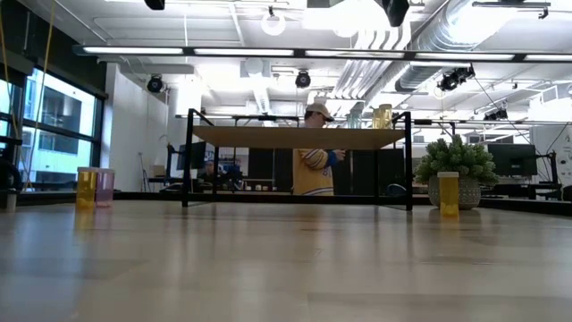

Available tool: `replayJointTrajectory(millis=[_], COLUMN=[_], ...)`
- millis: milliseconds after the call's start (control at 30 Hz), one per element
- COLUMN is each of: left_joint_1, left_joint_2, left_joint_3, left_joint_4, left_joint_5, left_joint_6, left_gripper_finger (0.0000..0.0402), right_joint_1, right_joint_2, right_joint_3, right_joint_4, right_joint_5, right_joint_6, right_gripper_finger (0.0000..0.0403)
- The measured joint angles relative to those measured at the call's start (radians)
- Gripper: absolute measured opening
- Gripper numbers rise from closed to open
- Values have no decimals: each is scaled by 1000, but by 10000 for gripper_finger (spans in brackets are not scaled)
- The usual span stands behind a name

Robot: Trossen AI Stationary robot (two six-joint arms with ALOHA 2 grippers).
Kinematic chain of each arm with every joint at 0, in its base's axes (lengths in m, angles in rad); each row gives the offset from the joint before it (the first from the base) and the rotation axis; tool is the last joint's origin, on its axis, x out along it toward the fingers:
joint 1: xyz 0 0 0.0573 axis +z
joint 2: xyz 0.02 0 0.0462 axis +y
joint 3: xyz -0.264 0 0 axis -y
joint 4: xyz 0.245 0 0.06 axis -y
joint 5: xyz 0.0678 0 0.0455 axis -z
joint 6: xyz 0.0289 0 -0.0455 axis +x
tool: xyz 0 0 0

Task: Pick and place medicine bottles onto shelf by color
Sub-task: Put the blue pill bottle on the shelf aligned with the other blue pill bottles

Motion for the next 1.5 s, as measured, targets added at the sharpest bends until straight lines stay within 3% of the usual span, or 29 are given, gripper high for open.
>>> replayJointTrajectory(millis=[233,433,633,833,1067,1167,1367,1500], left_joint_1=[0,0,0,-29,-248,-379,-642,-776], left_joint_2=[0,3,5,67,330,442,621,756], left_joint_3=[0,1,61,213,527,588,591,591], left_joint_4=[0,-12,-192,-410,-1013,-1195,-1215,-1177], left_joint_5=[0,1,75,151,232,266,311,272], left_joint_6=[0,-63,-81,-55,-27,-45,-144,-196], left_gripper_finger=[26,126,232,272,269,269,269,269], right_joint_1=[0,0,0,0,0,0,0,0], right_joint_2=[0,0,0,0,0,0,0,0], right_joint_3=[0,0,0,0,0,0,0,1], right_joint_4=[0,-3,-3,-3,-3,-4,-37,-77], right_joint_5=[-2,-2,-3,-3,-3,-3,-3,-11], right_joint_6=[-7,-6,3,21,20,20,19,19], right_gripper_finger=[5,2,0,0,0,0,0,0])
